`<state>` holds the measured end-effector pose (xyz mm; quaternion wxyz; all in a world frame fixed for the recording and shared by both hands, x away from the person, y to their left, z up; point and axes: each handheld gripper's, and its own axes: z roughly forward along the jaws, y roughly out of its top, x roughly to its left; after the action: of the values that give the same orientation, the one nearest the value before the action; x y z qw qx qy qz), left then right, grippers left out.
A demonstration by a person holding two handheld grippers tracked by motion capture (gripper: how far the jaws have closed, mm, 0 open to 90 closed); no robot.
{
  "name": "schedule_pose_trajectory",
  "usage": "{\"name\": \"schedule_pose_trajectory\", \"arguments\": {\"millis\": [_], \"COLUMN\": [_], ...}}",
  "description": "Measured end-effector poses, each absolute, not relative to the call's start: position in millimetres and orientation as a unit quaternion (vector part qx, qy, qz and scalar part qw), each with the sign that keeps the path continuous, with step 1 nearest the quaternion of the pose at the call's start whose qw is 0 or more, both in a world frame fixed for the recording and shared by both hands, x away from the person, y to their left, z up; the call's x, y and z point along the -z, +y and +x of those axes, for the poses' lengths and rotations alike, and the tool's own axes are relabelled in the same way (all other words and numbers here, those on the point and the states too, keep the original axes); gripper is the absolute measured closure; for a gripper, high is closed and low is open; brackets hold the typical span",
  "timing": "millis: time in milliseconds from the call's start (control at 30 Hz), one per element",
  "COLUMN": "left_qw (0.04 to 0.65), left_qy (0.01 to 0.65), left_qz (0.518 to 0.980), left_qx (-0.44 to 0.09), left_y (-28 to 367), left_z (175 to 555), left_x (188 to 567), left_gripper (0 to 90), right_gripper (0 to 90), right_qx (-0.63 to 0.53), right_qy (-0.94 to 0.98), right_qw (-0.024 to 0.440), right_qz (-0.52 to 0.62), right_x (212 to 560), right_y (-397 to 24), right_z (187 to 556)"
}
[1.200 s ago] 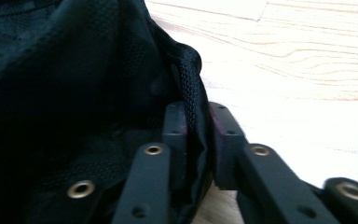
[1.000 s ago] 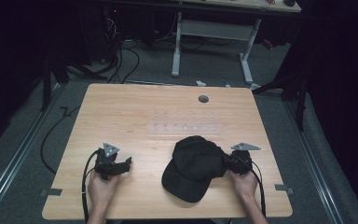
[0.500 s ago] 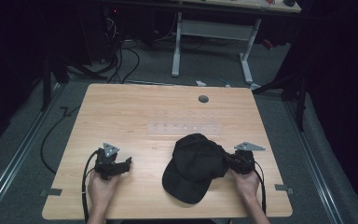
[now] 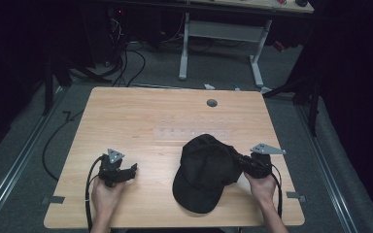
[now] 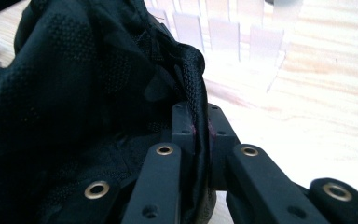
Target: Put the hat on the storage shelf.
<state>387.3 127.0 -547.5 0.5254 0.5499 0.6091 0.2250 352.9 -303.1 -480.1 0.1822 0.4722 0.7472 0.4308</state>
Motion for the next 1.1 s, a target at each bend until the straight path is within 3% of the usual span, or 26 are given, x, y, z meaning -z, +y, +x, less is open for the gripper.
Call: {"name": "schedule_pose_trajectory", "arguments": {"millis": [1100], "left_qw": [0.524], "left_qy": [0.604], "left_qz": [0.561], "left_qx": [-0.213], "left_y": [127], "left_z": [388], "left_x": [547], "left_gripper": [21.2], "right_gripper": [85.4], "right_qx": [-0.525], "right_qy": [0.74], "right_qw": [0.183], "right_qz": [0.378], "right_x": [410], "right_y": [-292], "right_z": [348]}}
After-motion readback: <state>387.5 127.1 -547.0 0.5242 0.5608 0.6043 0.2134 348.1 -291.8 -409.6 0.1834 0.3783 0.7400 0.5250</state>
